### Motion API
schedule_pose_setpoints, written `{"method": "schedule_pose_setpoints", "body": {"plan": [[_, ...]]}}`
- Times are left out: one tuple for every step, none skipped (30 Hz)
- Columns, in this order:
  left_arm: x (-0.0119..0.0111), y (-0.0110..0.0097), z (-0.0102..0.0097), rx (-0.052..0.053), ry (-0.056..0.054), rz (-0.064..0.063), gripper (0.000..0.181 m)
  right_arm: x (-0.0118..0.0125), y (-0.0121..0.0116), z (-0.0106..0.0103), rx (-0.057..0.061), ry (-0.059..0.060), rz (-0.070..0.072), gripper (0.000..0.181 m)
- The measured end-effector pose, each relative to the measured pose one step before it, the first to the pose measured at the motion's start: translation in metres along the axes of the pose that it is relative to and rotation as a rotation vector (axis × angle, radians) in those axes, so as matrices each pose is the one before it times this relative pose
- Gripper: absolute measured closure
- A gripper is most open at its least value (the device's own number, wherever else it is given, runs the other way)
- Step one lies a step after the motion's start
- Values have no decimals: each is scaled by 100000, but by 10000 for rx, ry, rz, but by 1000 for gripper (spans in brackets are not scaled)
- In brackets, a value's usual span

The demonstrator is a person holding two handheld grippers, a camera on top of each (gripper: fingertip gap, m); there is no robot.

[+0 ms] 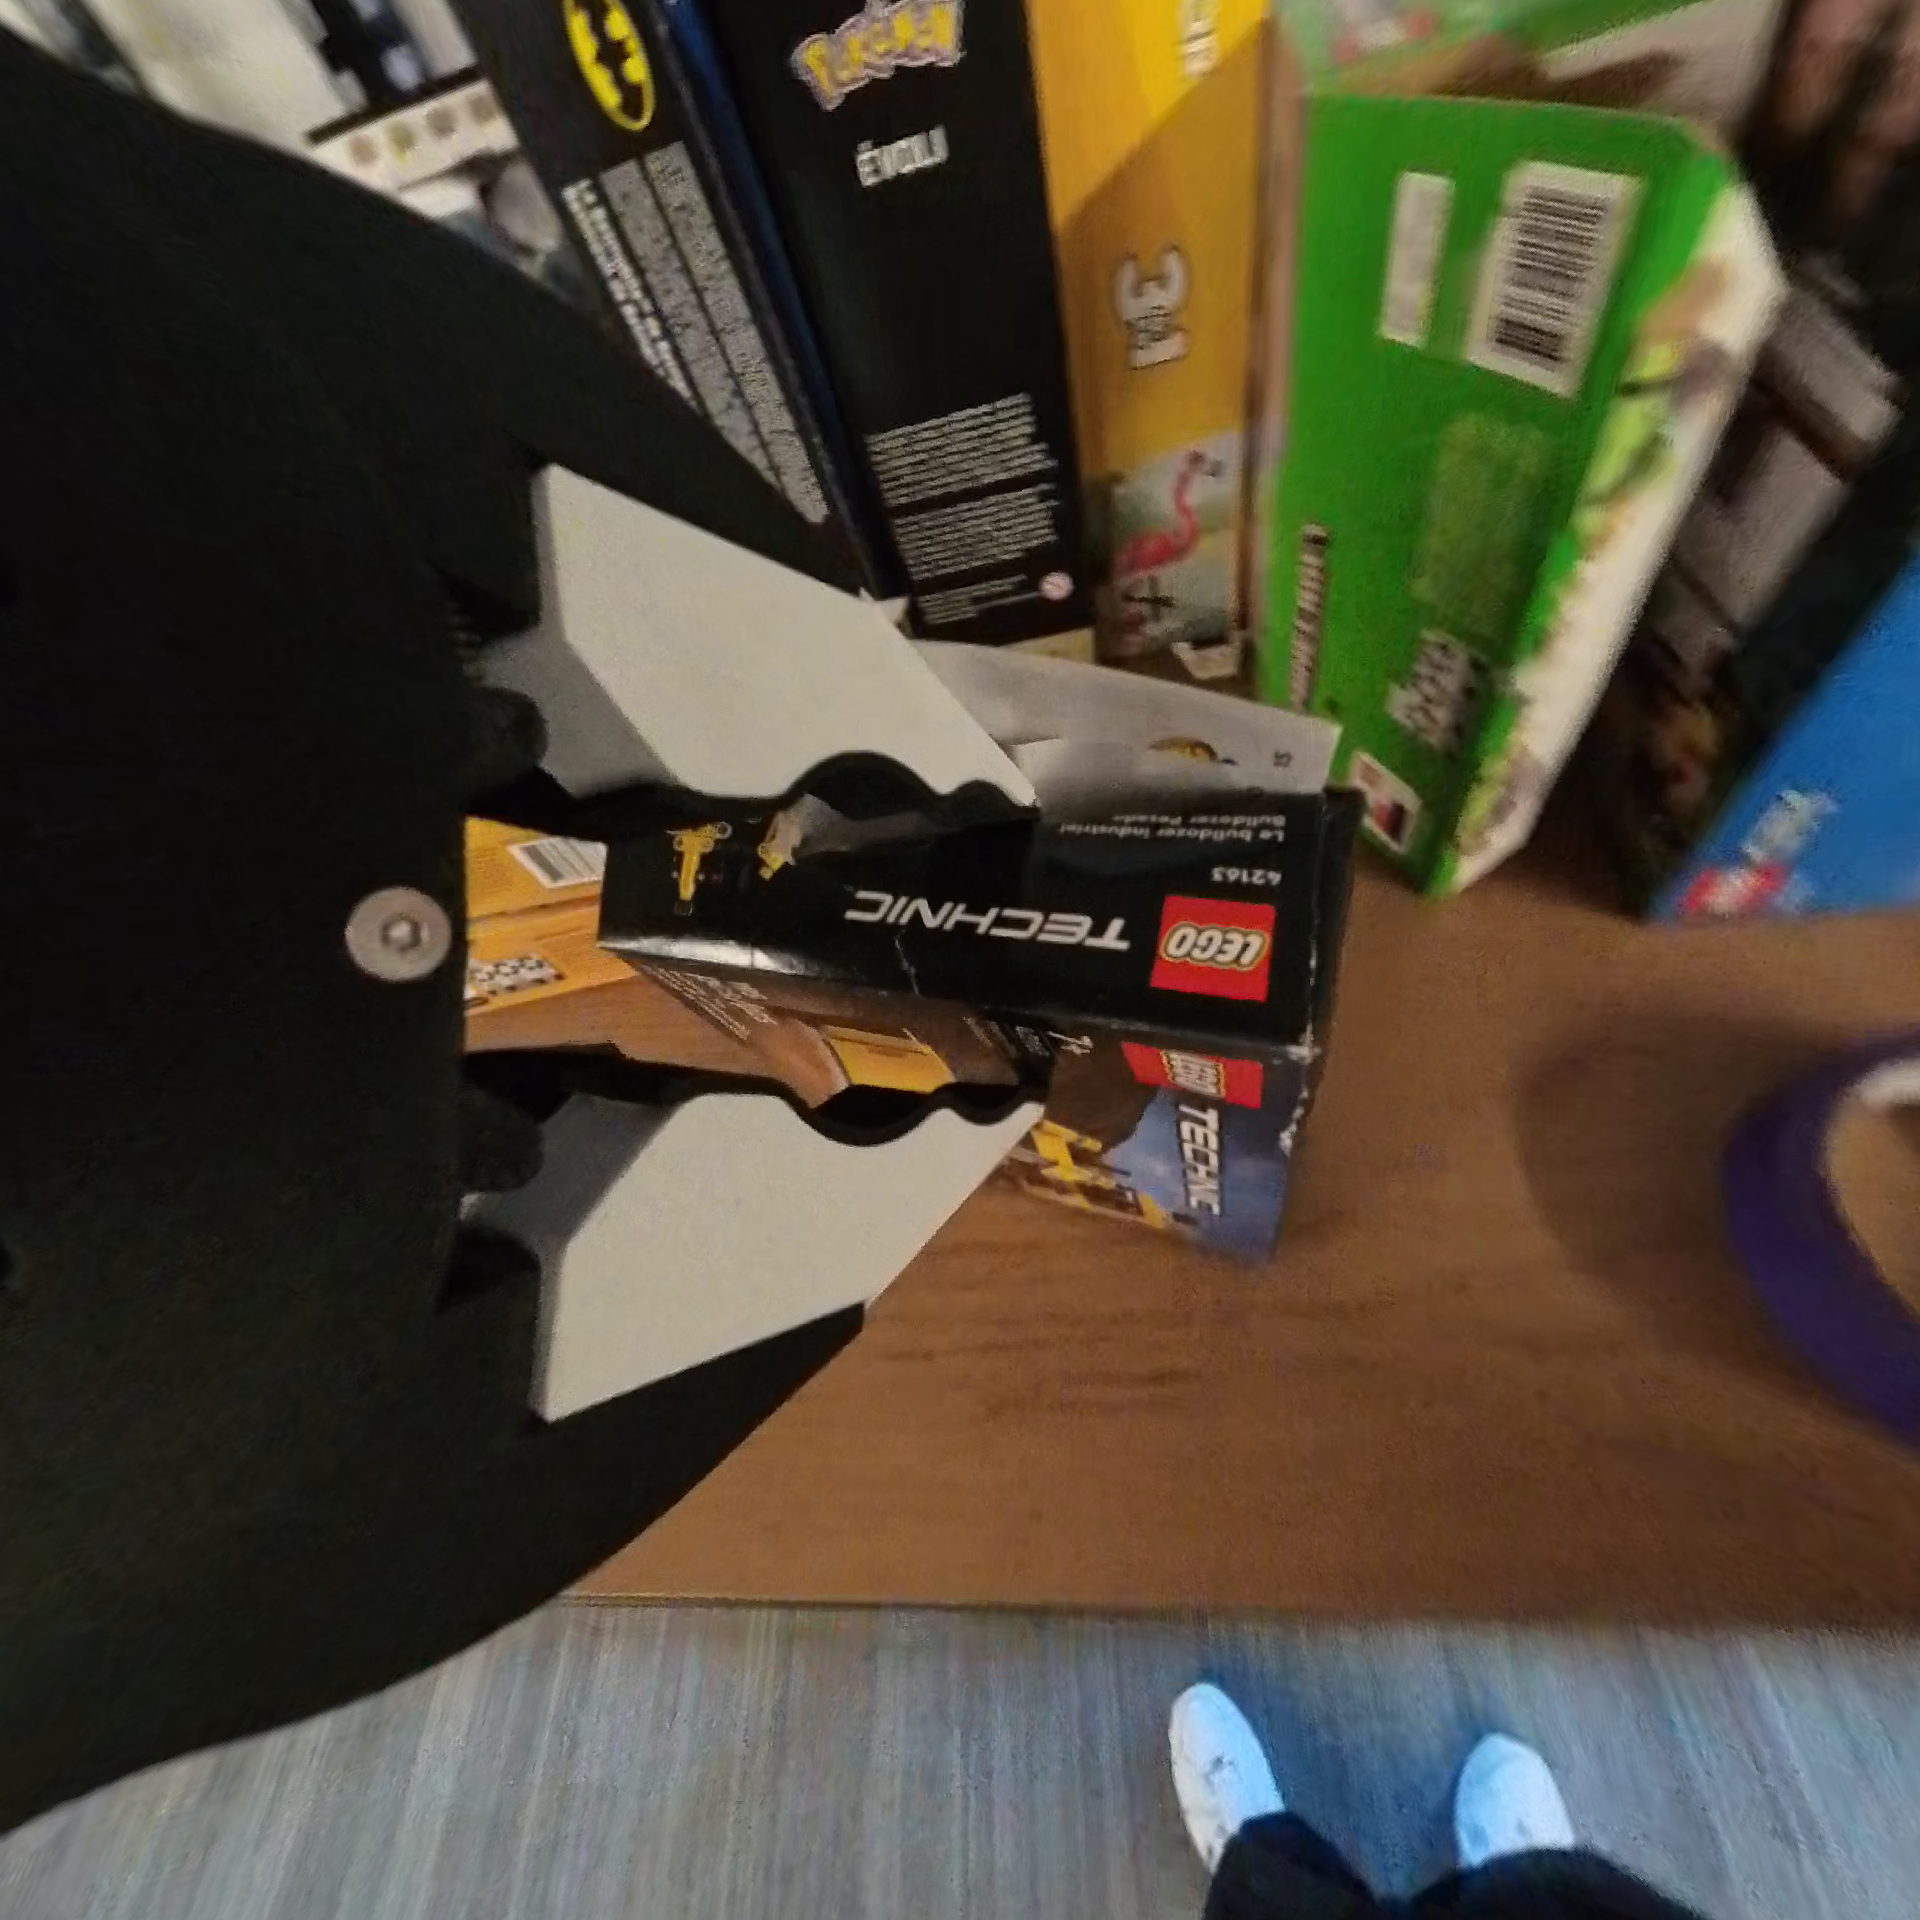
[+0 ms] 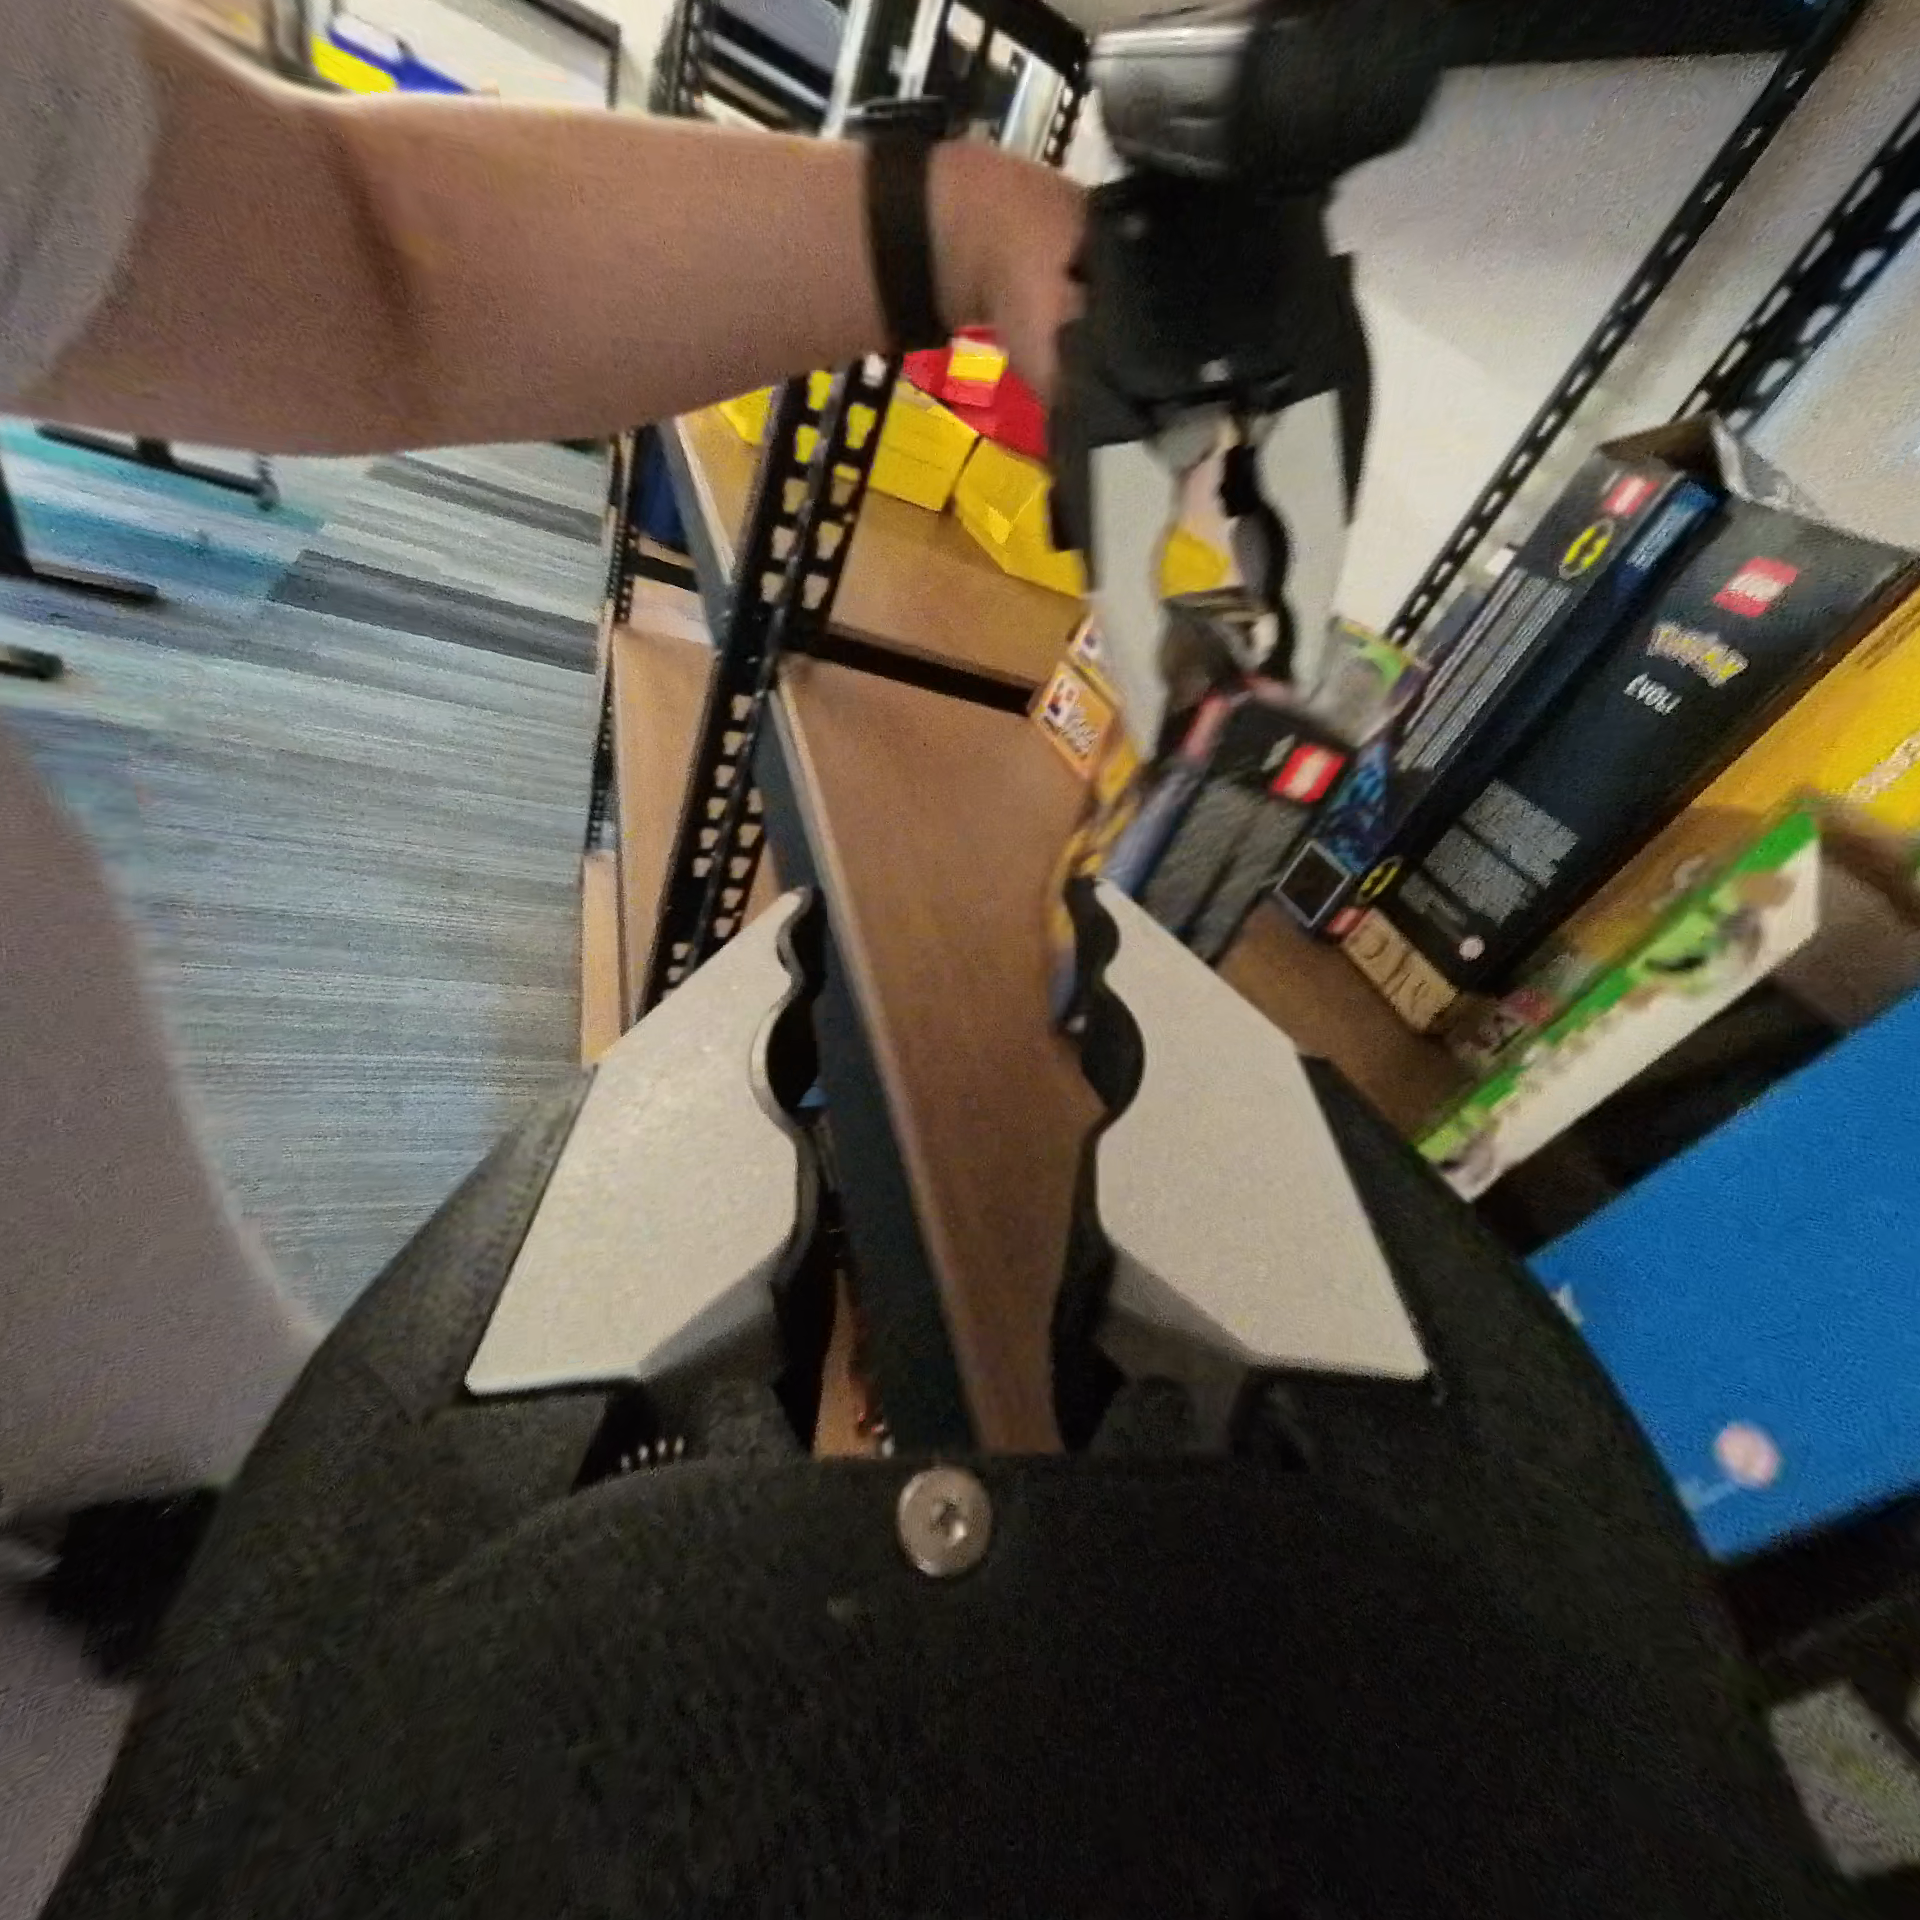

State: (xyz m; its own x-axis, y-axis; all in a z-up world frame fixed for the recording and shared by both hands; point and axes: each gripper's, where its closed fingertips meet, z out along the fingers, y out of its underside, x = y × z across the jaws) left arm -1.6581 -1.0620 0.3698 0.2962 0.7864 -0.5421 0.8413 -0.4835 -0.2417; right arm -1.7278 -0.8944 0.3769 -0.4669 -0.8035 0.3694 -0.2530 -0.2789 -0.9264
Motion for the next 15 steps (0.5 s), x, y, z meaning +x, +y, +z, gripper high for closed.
{"method": "schedule_pose_setpoints", "body": {"plan": [[806,-343,-510,289,66,450,131,1218,-936,1283,-2,112,6,129],[468,-233,-371,240,-10,290,129,1266,-847,1367,120,71,112,123],[140,-25,-259,115,-69,38,127,1291,-419,1502,20,68,277,112],[-122,72,-210,69,-133,-141,124,1488,233,1557,-284,233,455,98],[-390,-82,-281,191,-260,-244,122,1271,815,1518,-574,220,457,89],[-453,-351,-456,390,-271,-337,125,637,942,1447,-599,-18,429,85],[-359,-633,-673,581,-164,-354,125,201,713,1324,-398,-153,447,83],[-413,-884,-857,729,-218,-341,125,193,600,1197,-316,-8,437,82],[-615,-947,-1009,787,-375,-374,123,295,551,1033,-291,146,229,82],[-798,-869,-1107,752,-535,-502,121,480,407,824,-161,313,12,80],[-965,-683,-1161,678,-724,-769,120,374,477,588,-183,260,-11,80],[-776,-282,-1144,501,-763,-1010,115,393,408,405,-136,237,24,81],[-325,383,-1085,260,-677,-1104,109,454,254,272,-28,209,41,81],[-81,870,-955,188,-723,-1125,107,416,141,232,38,111,50,81],[42,999,-915,336,-773,-1056,109,313,91,264,48,-19,94,80]]}}
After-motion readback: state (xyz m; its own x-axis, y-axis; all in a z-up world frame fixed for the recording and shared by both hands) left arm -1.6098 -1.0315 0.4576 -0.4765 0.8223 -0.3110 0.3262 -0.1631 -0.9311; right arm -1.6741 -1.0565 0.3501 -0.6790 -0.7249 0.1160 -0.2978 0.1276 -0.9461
